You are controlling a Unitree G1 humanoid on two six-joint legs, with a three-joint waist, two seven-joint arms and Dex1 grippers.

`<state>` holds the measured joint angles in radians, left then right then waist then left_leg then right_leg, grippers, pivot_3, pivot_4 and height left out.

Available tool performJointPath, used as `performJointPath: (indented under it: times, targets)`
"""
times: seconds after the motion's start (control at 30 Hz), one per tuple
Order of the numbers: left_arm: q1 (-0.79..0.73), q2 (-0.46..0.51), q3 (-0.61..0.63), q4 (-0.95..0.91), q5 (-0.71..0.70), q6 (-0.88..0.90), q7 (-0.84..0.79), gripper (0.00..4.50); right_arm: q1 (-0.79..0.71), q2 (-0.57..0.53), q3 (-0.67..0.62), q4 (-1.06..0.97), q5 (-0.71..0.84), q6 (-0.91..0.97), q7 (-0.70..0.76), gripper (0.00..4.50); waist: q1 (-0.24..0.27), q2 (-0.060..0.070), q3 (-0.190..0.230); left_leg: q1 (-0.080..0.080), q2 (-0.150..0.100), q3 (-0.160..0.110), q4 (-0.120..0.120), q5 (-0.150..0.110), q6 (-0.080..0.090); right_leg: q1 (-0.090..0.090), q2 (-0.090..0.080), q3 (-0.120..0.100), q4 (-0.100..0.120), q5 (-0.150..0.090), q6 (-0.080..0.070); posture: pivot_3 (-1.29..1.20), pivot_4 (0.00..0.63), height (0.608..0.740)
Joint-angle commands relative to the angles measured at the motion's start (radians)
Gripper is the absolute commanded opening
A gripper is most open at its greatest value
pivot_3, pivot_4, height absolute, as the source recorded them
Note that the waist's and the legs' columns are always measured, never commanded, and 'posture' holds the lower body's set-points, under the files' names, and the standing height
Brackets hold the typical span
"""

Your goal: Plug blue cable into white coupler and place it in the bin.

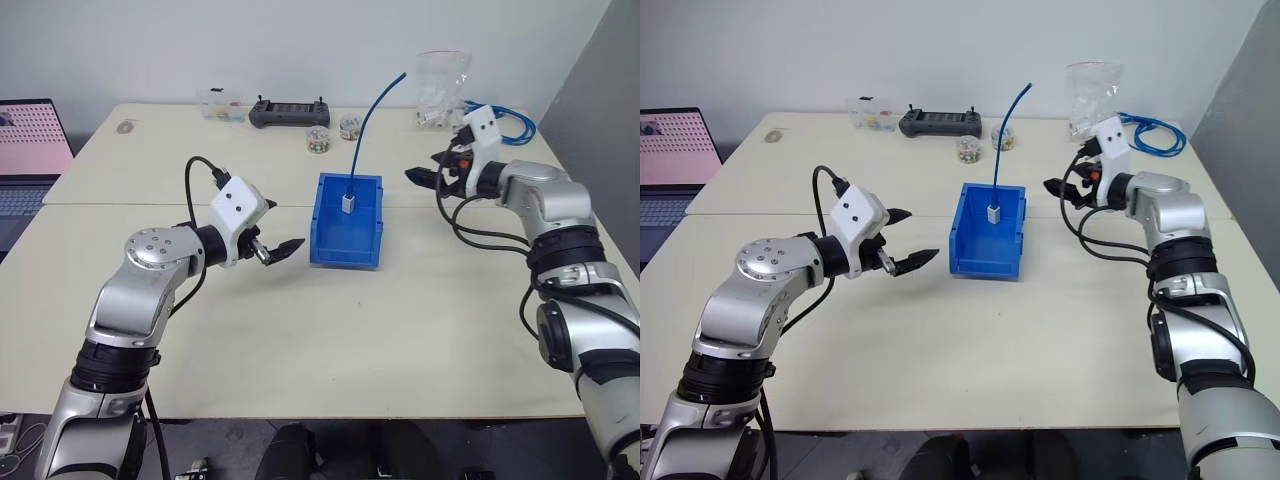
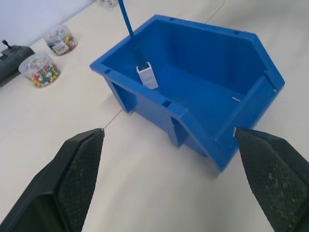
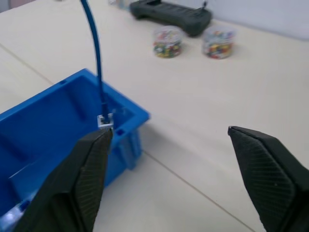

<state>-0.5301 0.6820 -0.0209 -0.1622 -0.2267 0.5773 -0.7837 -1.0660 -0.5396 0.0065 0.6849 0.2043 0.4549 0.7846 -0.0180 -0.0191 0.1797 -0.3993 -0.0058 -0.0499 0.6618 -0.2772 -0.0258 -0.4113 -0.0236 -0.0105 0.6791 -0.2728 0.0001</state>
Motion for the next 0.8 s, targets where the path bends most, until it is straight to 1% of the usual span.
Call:
performJointPath:
  times: [0.03,0.2,0.27,0.37,0.5,0.8]
  targets:
    - [-0.016,0.007,0.069,0.023,-0.02,0.025,0.033,4.5,0.166,-0.049,-0.055,-0.296,0.062,0.051,0.037,4.48,0.0,0.0,0.0,0.0,0.0,0.0,0.0,0.0,0.0,0.0,0.0,0.0,0.001,0.0,0.0,0.0,0.15,0.74]
    - [0.043,0.028,0.151,0.025,-0.018,0.017,0.08,4.5,0.445,-0.092,-0.129,-0.7,0.214,0.199,0.077,4.48,-0.011,0.001,0.001,0.001,0.0,-0.001,0.001,0.0,0.0,0.0,0.0,0.0,0.002,0.0,0.0,0.0,0.15,0.74]
    - [0.067,0.029,0.181,0.02,-0.012,0.011,0.11,4.5,0.533,-0.104,-0.154,-0.807,0.261,0.247,0.079,4.48,-0.011,0.001,0.001,0.001,0.0,-0.001,0.001,0.0,0.0,0.001,0.0,0.0,0.002,0.0,0.0,0.0,0.15,0.74]
    - [0.083,0.026,0.225,0.034,-0.042,0.028,0.123,4.5,0.623,-0.116,-0.186,-0.93,0.334,0.306,0.081,4.48,-0.007,0.0,0.001,0.001,0.0,-0.002,0.001,0.0,0.0,0.001,0.0,-0.001,0.002,0.0,0.0,0.0,0.15,0.74]
    - [0.094,0.026,0.239,0.038,-0.067,0.053,0.124,4.5,0.657,-0.125,-0.199,-0.991,0.383,0.347,0.067,4.48,-0.008,0.0,0.001,0.003,0.0,-0.002,0.002,0.0,0.0,0.003,0.001,0.0,0.002,0.001,0.002,0.0,0.15,0.74]
    - [0.128,0.03,0.233,0.015,-0.124,0.074,0.076,4.5,0.607,-0.152,-0.151,-0.94,0.368,0.309,0.084,4.48,-0.009,0.0,0.001,0.006,0.0,-0.001,0.002,0.0,0.0,0.005,0.001,0.0,0.002,0.001,0.002,0.0,0.15,0.74]
